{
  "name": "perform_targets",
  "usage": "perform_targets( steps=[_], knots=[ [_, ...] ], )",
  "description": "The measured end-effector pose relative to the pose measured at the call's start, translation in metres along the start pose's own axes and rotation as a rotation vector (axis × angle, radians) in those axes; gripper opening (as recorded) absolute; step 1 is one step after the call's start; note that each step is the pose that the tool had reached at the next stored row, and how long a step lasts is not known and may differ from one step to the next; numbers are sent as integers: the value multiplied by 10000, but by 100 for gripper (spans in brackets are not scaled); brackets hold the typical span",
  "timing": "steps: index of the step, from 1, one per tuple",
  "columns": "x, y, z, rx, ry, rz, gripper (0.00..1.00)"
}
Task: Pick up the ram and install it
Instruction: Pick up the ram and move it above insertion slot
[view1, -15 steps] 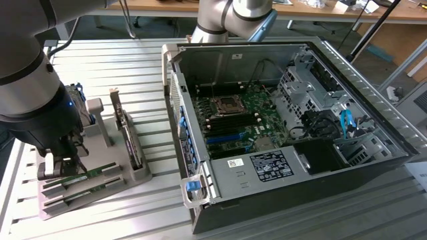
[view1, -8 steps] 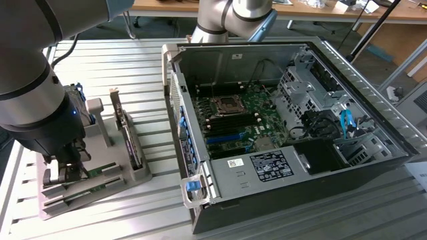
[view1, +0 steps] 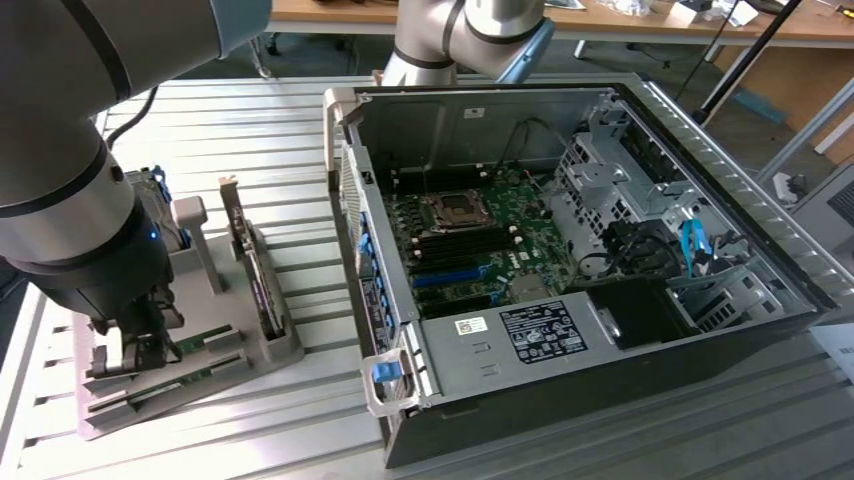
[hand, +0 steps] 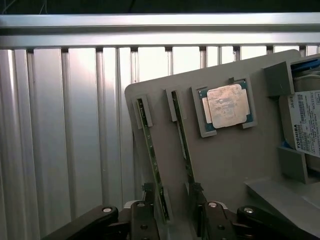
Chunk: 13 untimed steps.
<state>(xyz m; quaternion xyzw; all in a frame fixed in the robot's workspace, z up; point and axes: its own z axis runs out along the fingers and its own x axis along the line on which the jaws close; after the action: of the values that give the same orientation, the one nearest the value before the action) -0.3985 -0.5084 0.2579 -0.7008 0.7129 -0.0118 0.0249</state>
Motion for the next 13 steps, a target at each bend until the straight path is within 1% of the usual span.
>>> perform_targets(
  steps=[13],
  knots=[
    [30, 32, 182, -2, -3, -64, 40]
  ],
)
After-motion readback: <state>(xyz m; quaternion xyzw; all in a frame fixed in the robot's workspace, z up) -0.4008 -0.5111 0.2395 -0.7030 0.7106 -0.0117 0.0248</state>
